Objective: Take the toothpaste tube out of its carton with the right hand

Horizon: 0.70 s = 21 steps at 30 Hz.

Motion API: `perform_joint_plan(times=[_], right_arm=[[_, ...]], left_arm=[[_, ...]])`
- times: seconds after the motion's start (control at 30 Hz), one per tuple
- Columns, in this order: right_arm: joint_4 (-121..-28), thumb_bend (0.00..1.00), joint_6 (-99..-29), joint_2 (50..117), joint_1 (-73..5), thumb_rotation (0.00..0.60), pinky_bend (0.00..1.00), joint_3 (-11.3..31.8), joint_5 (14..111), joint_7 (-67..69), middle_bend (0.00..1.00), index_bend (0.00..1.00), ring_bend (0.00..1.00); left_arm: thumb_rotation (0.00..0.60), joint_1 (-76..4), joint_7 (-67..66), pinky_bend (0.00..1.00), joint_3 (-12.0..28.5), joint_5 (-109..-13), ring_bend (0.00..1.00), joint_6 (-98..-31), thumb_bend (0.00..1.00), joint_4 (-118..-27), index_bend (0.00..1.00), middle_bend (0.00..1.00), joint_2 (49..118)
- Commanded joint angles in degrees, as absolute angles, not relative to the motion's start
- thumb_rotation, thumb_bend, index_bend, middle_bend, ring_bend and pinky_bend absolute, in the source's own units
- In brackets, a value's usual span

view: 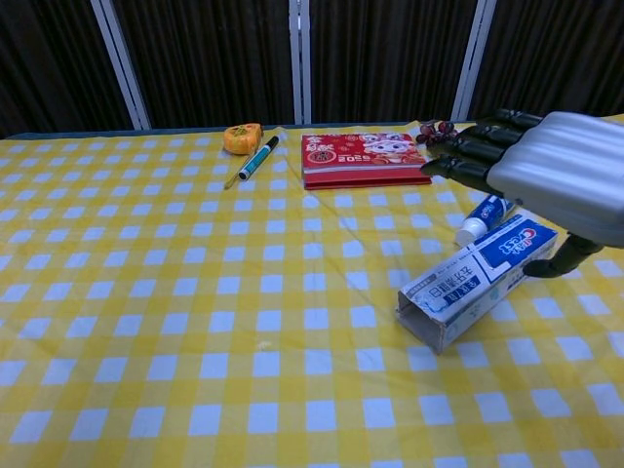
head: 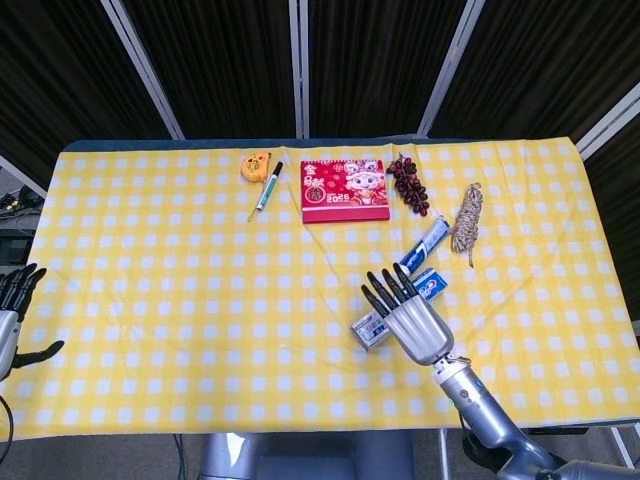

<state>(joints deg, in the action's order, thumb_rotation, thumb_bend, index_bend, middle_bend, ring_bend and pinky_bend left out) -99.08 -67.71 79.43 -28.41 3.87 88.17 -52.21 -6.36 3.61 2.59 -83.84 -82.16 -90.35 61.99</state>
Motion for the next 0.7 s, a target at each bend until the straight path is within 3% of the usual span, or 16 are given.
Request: perform_joint_plan(times=[0.03,0.17,0.4,0.7], right_arm=[[-98.6,0.0,-73.8,73.5,-25.7,0.6,0.0,0.9,95.6,-42.6,0.0,0.0,0.01],[-97.4,0.0,-79.3,68.8,-22.3,0.6,0.0,-1.3,97.7,-29.5,0.0,0.0,0.0],[-90.0,0.0,-90.9,67.7,-15.1,0.6,0.0,-1.5,96.8,-15.1,0.0,0.0,0.0],[-79.3,0.0,-94.7,71.4,-11.4,0.6,0.0,-0.1,94.5,-8.5,0.0,0.0,0.0]], left_arm=[[0.6,-6.2,3.7,0.0,2.5,-84.4,0.0,-82.7,0.0,-90.6,0.0,0.0,61.9],[0.6,-5.8,3.7,0.0,2.2,-85.4,0.0,-83.9,0.0,-90.9,0.0,0.0,61.8],[0.6,-5.2,3.7,0.0,1.8,-86.9,0.0,-85.5,0.0,-91.3,0.0,0.0,61.8],[0.6,-4.7,4.1,0.0,1.5,-88.0,0.0,-86.6,0.0,-91.4,0.0,0.0,61.6]])
